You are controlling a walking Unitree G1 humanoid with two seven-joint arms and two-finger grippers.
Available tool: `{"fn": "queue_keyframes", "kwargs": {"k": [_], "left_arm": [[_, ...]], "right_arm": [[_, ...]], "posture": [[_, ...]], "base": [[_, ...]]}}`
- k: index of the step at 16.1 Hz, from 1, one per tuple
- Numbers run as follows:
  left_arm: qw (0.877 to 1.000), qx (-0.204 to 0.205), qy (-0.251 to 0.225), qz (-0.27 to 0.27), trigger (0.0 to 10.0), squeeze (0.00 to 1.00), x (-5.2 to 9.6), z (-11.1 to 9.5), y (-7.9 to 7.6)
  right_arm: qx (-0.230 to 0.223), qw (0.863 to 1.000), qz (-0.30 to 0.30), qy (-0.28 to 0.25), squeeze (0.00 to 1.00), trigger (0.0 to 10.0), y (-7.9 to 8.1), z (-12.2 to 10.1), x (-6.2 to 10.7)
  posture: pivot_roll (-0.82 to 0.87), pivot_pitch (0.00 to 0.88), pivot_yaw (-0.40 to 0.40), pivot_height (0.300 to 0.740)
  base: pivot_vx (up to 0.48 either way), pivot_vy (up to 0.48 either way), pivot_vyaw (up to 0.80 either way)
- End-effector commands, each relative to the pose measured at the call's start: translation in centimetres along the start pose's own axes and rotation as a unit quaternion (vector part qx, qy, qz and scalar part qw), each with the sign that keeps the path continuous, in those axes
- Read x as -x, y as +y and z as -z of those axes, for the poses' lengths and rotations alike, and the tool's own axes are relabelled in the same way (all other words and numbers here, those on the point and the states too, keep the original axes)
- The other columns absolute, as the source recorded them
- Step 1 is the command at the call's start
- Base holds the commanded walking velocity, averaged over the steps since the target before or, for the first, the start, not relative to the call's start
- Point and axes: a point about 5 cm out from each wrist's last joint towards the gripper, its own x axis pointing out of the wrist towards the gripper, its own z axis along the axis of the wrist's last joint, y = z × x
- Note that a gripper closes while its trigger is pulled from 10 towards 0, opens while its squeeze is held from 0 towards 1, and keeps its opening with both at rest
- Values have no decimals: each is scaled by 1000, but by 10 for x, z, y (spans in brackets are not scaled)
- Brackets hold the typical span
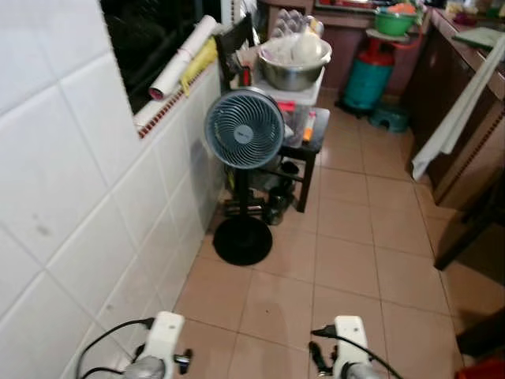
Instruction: Setting the table
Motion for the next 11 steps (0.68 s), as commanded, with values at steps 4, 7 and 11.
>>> {"fn": "queue_keyframes", "kwargs": {"k": [4,7,11], "left_arm": [[997,76,2,-26,10000,0,2,-1,20],[997,70,8,-10,10000,0,2,1,18],[999,36,17,8,10000,0,2,3,18]], "right_arm": [[-50,999,3,-5,0,10000,1,-18,-5],[-48,999,1,-10,0,10000,5,-24,-6],[-45,999,7,-8,0,10000,7,-22,-6]], "posture": [[66,0,-18,740],[67,0,-16,740],[41,0,7,740]], "base": [[0,0,0],[0,0,0],[0,0,0]]}}
